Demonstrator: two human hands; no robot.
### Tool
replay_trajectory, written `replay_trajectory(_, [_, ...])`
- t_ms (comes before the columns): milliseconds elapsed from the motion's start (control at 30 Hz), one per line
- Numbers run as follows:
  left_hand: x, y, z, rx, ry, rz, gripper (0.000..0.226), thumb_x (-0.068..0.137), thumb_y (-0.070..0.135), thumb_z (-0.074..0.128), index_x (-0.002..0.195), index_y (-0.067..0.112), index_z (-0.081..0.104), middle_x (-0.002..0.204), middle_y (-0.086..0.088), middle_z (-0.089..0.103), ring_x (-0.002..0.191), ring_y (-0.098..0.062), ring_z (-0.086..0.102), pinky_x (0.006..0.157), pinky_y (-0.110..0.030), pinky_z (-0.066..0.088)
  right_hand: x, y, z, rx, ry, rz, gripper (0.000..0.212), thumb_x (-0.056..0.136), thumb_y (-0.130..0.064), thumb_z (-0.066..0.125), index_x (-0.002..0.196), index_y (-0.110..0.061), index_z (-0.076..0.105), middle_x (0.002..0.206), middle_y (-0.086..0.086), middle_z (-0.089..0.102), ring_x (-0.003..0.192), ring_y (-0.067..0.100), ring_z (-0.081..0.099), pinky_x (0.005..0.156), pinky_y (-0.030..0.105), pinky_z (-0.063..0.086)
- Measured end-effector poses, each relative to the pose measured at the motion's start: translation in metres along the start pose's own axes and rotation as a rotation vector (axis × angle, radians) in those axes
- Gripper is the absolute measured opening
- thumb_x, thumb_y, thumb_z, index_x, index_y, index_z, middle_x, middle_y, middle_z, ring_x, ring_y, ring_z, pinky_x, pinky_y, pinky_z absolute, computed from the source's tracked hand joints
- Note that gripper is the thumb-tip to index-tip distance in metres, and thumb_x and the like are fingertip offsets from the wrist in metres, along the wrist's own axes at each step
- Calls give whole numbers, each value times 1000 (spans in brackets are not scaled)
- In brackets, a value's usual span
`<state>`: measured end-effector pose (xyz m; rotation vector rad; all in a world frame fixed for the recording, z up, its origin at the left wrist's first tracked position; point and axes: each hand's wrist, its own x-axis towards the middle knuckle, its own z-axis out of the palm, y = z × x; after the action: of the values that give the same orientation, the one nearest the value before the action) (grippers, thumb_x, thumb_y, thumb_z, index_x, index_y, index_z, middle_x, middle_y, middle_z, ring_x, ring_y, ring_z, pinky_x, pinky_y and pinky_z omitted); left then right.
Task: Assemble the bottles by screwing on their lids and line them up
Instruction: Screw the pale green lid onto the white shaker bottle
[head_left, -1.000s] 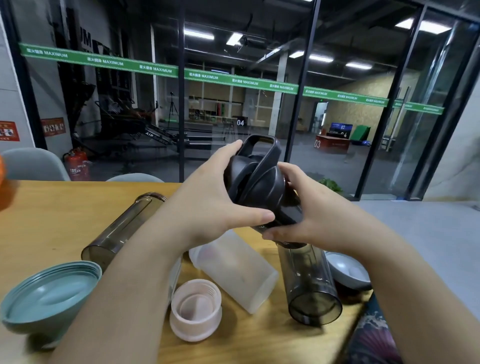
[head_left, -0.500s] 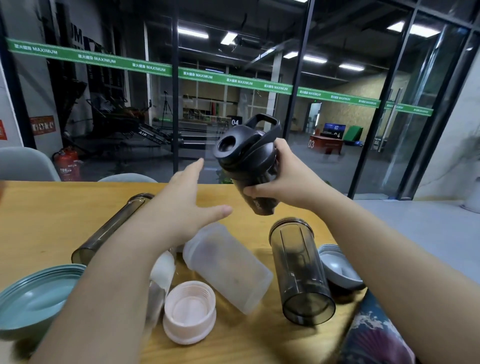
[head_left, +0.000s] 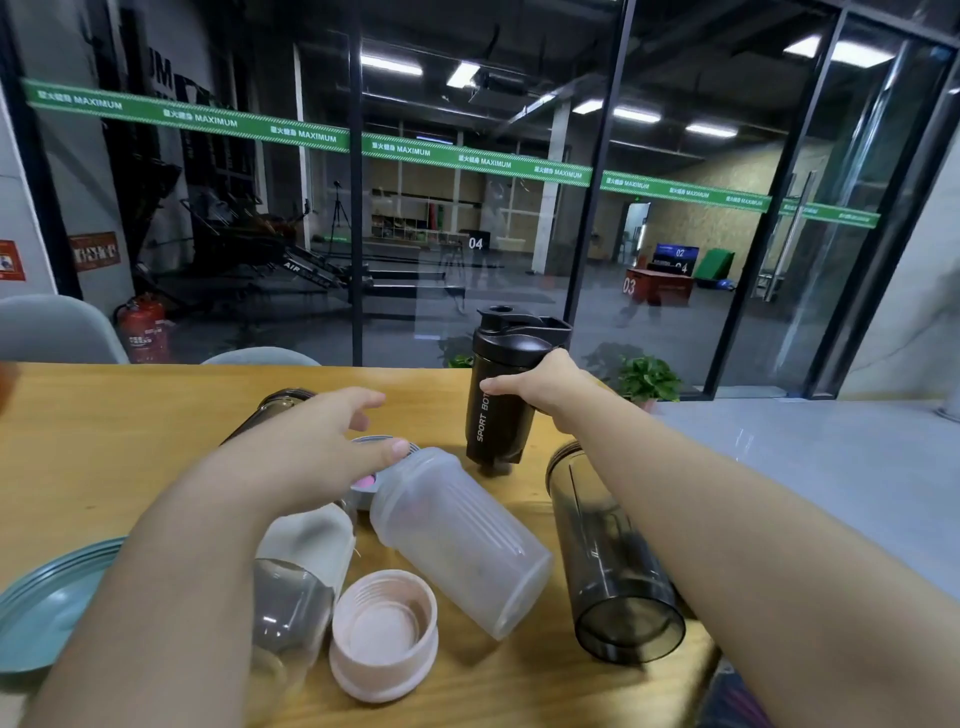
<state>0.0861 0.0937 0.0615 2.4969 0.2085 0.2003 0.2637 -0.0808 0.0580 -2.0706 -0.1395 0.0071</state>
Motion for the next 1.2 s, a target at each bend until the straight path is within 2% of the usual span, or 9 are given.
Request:
replay_trajectory(100, [0, 2, 2, -7, -22, -25, 59, 91, 42, 56, 145, 30, 34, 141, 3, 49, 108, -11, 56, 101, -37, 44, -1, -2, 3, -27, 24, 31, 87, 70, -28, 83, 137, -5, 33, 137, 13, 47, 127, 32, 45, 94, 41, 45])
replay_trajectory(200, [1, 4, 4, -33, -29, -33, 52, 96, 36, 51, 145, 27, 35, 133, 4, 53, 94, -6, 55, 86, -24, 43, -2, -4, 8, -55, 22, 50, 90, 71, -30, 82, 139, -5, 29, 139, 14, 45, 127, 34, 45, 95, 42, 46])
replay_trajectory(300, [2, 3, 6, -77, -23, -51, 46, 99, 32, 46, 144, 26, 38, 106, 14, 54, 79, 3, 51, 67, -16, 39, -4, -5, 13, -72, 23, 59, 91, 72, -29, 82, 139, -5, 26, 138, 14, 46, 127, 34, 46, 95, 42, 47])
replay_trajectory(367, [2, 1, 6, -79, -11, -61, 44, 100, 30, 44, 144, 26, 39, 98, 15, 51, 84, -2, 52, 73, -22, 39, -5, -5, 17, -61, 21, 59, 90, 71, -28, 82, 138, -5, 26, 138, 14, 46, 127, 34, 45, 96, 42, 46])
replay_trajectory(433, [2, 0, 5, -76, -11, -69, 44, 100, 30, 44, 144, 27, 38, 102, 12, 51, 94, -8, 51, 82, -23, 36, -7, -6, 19, -42, 19, 54, 90, 72, -26, 82, 138, -5, 25, 139, 14, 45, 129, 34, 44, 98, 42, 45])
replay_trajectory(733, [1, -3, 0, -68, -13, -39, 46, 99, 32, 47, 144, 29, 38, 133, 5, 54, 108, -12, 51, 94, -28, 40, -13, -6, 24, 5, 24, 40, 81, 75, -25, 79, 135, -6, 29, 138, 13, 46, 129, 32, 45, 98, 42, 44])
replay_trajectory(867, [0, -9, -4, -76, 11, -29, 48, 96, 35, 53, 142, 31, 40, 135, 6, 54, 118, -15, 52, 104, -37, 40, -20, -8, 26, 12, 9, 72, 82, 77, -30, 77, 136, -5, 28, 141, 13, 44, 130, 33, 43, 99, 43, 44])
replay_trajectory(1067, [-1, -15, -9, -124, 63, 17, 48, 91, 34, 60, 137, 28, 46, 126, 5, 59, 110, -15, 58, 97, -33, 44, -41, -10, 24, 48, -48, 85, 85, 78, -37, 75, 139, -5, 25, 140, 13, 44, 129, 33, 43, 97, 43, 43])
replay_trajectory(1200, [-1, -9, -14, -114, 181, 71, 36, 93, 29, 58, 128, 27, 55, 116, 8, 63, 104, -14, 60, 89, -30, 44, -64, -9, 17, 58, -97, 21, 78, 80, -33, 74, 137, -9, 27, 135, 10, 46, 122, 29, 46, 81, 34, 36])
